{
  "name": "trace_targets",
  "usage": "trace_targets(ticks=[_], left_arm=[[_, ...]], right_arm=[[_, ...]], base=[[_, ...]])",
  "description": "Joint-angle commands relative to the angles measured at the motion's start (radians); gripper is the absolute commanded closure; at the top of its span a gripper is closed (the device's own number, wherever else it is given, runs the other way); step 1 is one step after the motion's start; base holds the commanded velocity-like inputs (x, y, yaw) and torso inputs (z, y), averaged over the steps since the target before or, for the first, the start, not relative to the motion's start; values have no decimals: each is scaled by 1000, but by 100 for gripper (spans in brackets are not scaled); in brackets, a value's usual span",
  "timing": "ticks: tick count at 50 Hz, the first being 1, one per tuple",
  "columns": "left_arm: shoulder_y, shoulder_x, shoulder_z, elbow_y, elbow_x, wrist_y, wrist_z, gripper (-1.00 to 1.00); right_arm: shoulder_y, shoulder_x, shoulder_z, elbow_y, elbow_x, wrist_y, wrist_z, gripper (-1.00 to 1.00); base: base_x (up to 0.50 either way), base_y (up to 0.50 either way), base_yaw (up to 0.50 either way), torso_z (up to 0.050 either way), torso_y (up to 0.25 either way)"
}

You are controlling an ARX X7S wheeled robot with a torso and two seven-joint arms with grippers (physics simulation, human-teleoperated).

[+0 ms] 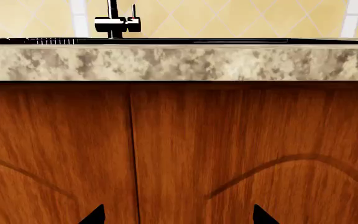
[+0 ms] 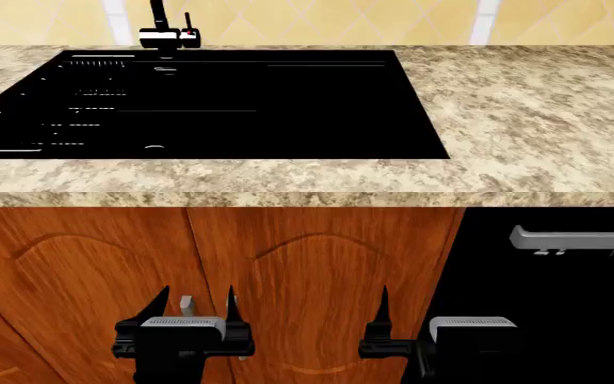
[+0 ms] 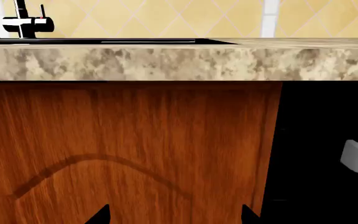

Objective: Move the dessert items from the plate to the tray.

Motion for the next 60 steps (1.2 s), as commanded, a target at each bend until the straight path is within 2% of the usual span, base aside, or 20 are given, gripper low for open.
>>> trace_targets(ticks=[1,5,12,25,34,60], left_arm=[[1,-17,13,8,-30,-1,-9,-100],[10,-45,30,57,-64,-68,2,-100],[28,-82,37,108,-96,-122,20,-100],[30,-113,43,156,-99,-120,-3,-100],[38,-136,37,246,-116,-161,-16,-100],[43,-161,74,296,-130,-185,-26,-100]], right_arm=[[-1,15,-22,-5,13,-3,22,-100],[-18,31,-28,-67,41,14,47,-100],[-44,60,-24,-140,52,27,77,-100],[-52,88,-59,-235,50,92,94,-100],[-73,111,-42,-393,25,145,144,-100],[-64,153,-143,-419,23,140,116,-100]], base=[[0,0,0,0,0],[0,0,0,0,0],[0,492,0,0,0],[-48,500,0,0,0],[-140,500,0,0,0],[-90,500,0,0,0]])
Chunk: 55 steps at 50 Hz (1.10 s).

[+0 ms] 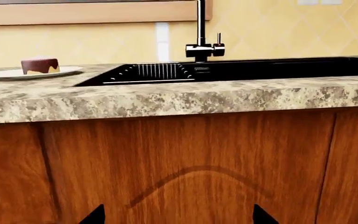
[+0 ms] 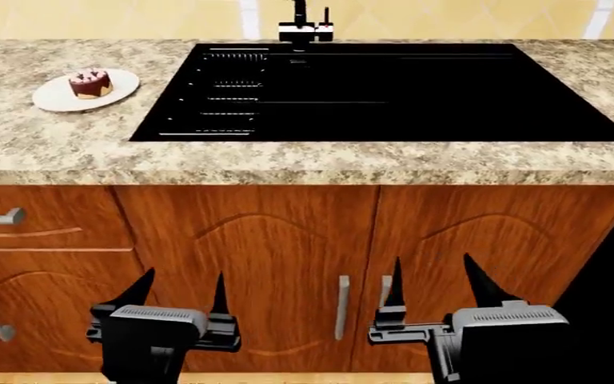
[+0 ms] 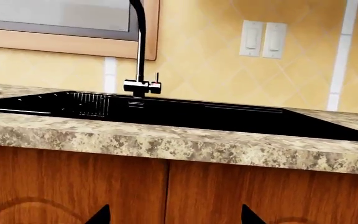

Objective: Move the dessert items from the plate to the tray.

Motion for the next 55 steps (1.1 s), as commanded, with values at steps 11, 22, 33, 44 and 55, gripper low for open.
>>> trace_targets(ticks=[11,22,33,44,55], left_arm=[[9,-25,32,-26,-20,7,15,-100],[22,-97,-29,286,-59,-173,-23,-100],[-174,-125,-86,456,-150,-491,-83,-100],[-493,-170,-175,516,-348,-877,-52,-100],[-737,-193,-163,356,-414,-986,-1,-100]], right_arm=[[46,46,-79,-133,39,92,-61,-100],[246,95,-104,-274,157,349,-172,-100],[412,127,-23,-329,332,612,-230,-100],[617,143,-40,-219,419,759,-295,-100],[817,111,-36,-41,475,842,-341,-100]], base=[[-50,500,0,0,0],[0,500,0,0,0],[0,500,0,0,0],[31,500,0,0,0],[416,396,0,0,0]])
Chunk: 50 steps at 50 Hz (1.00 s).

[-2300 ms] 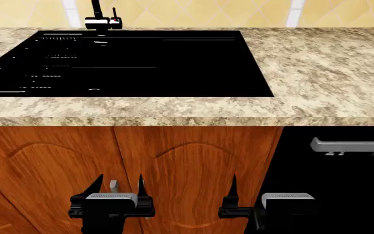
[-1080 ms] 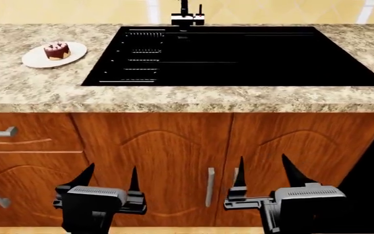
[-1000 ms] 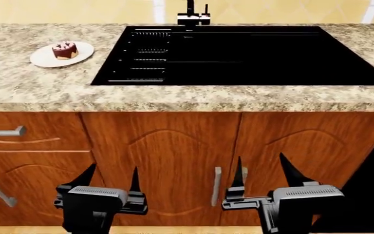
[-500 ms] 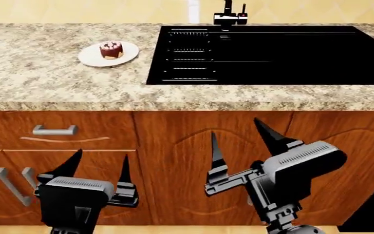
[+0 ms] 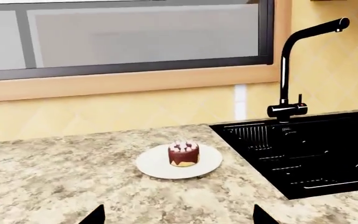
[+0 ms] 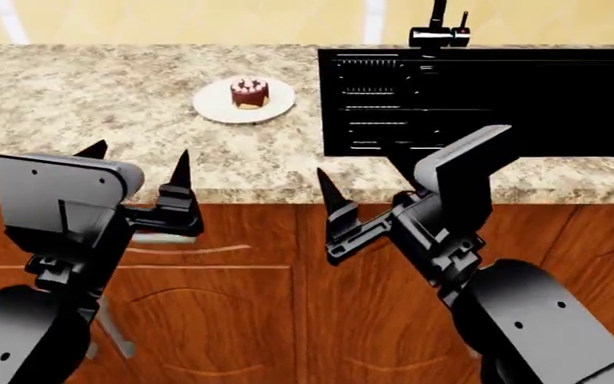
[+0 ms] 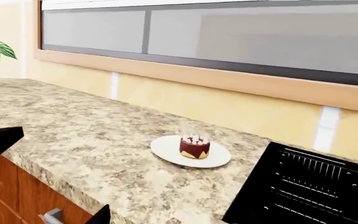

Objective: Move the dessert items from the plate to the tray.

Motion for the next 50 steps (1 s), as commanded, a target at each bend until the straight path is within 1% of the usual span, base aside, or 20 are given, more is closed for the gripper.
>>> trace_targets(ticks=[1,9,16,21,25,33,35,40,45,47,50], left_arm=[[-224,-28,-4,-83,-85,-155,42,-100],[-291,-52,13,-107,-103,-196,56,-100],[-357,-68,-12,-71,-146,-293,47,-100],[-372,-85,11,-84,-132,-293,38,-100],[-379,-88,18,-96,-132,-288,42,-100],[-373,-90,35,-115,-120,-270,36,-100],[-367,-88,43,-129,-110,-251,35,-100],[-361,-88,47,-143,-100,-231,30,-100],[-355,-95,49,-142,-94,-223,25,-100],[-364,-94,48,-146,-92,-218,23,-100],[-367,-97,47,-138,-95,-220,22,-100]], right_arm=[[203,-22,33,130,103,144,-54,-100],[269,-24,50,143,155,232,-57,-100],[308,-13,45,125,198,317,-58,-100],[311,6,14,88,228,363,-76,-100],[298,25,-10,27,256,361,-110,-100],[299,42,-42,27,243,342,-118,-100],[304,38,-27,50,250,351,-116,-100],[315,38,-44,92,228,358,-97,-100],[335,64,-147,120,162,359,-75,-100],[367,45,-159,168,156,386,-65,-100],[432,15,-194,288,129,355,-83,-100]], base=[[500,125,0,0,0],[500,40,0,0,0],[500,4,0,0,0],[500,19,0,50,35],[500,111,0,50,35],[475,400,0,50,36],[429,496,0,25,0],[344,393,0,0,0],[0,0,0,0,0],[0,0,0,0,0],[0,0,0,0,0]])
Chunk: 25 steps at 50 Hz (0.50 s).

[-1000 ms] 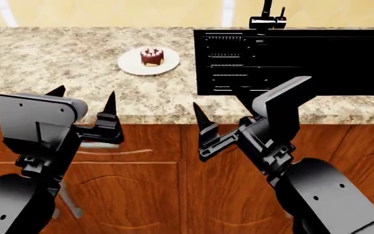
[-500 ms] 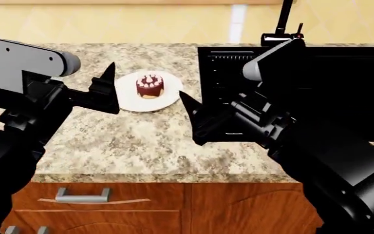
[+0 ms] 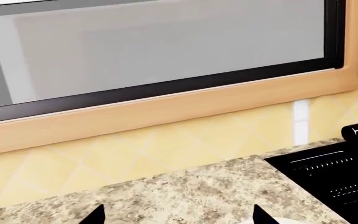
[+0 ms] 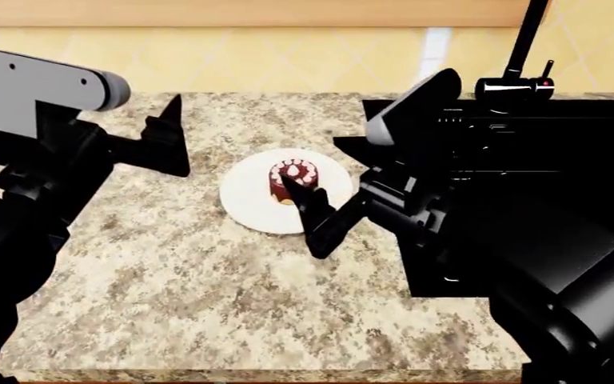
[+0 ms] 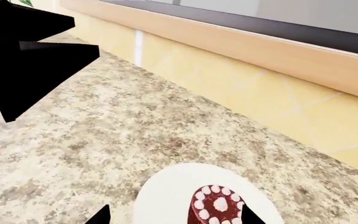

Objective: Move the dessert items from the plate to the tray.

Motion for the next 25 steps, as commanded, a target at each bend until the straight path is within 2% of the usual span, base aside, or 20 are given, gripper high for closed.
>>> trace_targets(ticks=[1,9,17,21,25], left_arm=[[-4,-9,3,-3,6,19,-7,-100],[30,-15,30,-49,47,101,-3,-100],[39,-23,50,-62,52,111,2,-100],[42,-35,82,-64,63,127,11,-100],[44,-40,96,-65,72,141,11,-100]], right_arm=[[116,-34,-103,210,-68,-11,-3,-100],[159,-75,-143,377,-103,-90,-35,-100],[194,-96,-186,444,-112,-134,-75,-100],[227,-114,-213,556,-142,-198,-101,-100],[258,-128,-218,651,-163,-236,-108,-100]], base=[[0,0,0,0,0],[0,0,0,0,0],[0,0,0,0,0],[0,0,0,0,0],[0,0,0,0,-216]])
